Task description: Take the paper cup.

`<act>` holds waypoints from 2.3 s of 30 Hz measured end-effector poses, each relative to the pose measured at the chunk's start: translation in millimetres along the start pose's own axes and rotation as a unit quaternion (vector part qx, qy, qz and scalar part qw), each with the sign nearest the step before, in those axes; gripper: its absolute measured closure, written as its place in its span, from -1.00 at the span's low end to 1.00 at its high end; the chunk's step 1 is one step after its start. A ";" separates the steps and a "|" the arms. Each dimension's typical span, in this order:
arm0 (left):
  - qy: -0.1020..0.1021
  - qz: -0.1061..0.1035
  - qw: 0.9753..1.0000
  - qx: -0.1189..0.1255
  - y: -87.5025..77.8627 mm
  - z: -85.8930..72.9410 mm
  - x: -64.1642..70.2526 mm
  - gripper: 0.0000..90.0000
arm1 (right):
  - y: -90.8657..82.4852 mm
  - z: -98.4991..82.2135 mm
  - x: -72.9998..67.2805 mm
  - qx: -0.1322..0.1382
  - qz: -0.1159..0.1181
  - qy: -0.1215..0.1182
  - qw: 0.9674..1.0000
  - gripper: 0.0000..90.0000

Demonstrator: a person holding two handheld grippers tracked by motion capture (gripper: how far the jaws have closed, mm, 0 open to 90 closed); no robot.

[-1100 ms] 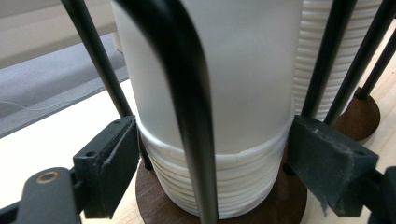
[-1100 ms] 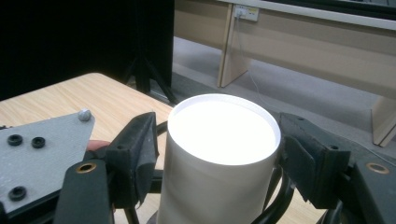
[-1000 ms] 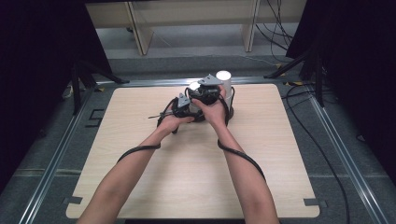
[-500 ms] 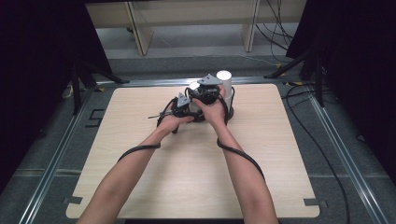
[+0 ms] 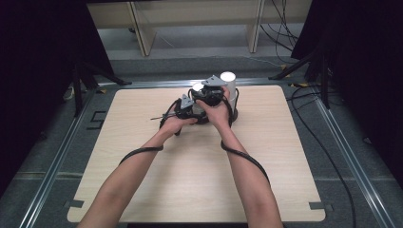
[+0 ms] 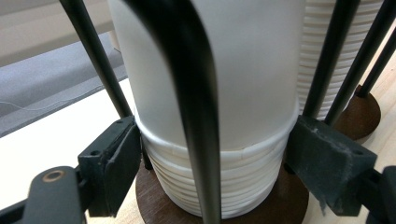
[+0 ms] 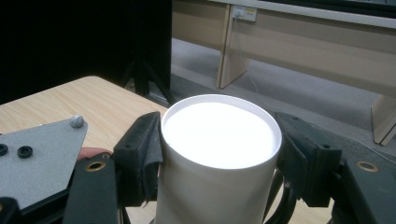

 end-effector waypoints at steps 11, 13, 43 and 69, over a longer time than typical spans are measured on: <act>0.004 0.003 1.000 0.000 -0.2 0.5 0.2 -0.59 | -1.5 1.5 -1.0 0.002 0.003 0.003 1.000 -0.21; 0.004 0.002 1.000 0.000 -0.2 0.5 0.4 -0.59 | -2.3 3.1 -0.4 0.007 0.007 0.000 1.000 -0.21; 0.008 0.005 1.000 -0.004 0.2 0.9 0.1 -0.59 | -20.5 31.8 -1.6 0.045 0.008 -0.001 0.999 -0.20; 0.008 0.008 1.000 -0.009 0.2 1.4 0.1 -0.62 | -38.1 57.4 -2.5 0.081 0.000 -0.003 0.997 -0.20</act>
Point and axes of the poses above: each handheld gripper's, and its own axes: y roughly forward along the jaws, z roughly out of its top, x roughly to its right, the point moved 4 cm from there along y, roughly forward along the jaws, and after that the axes turned 7 degrees about -x, right-handed, at the moved point
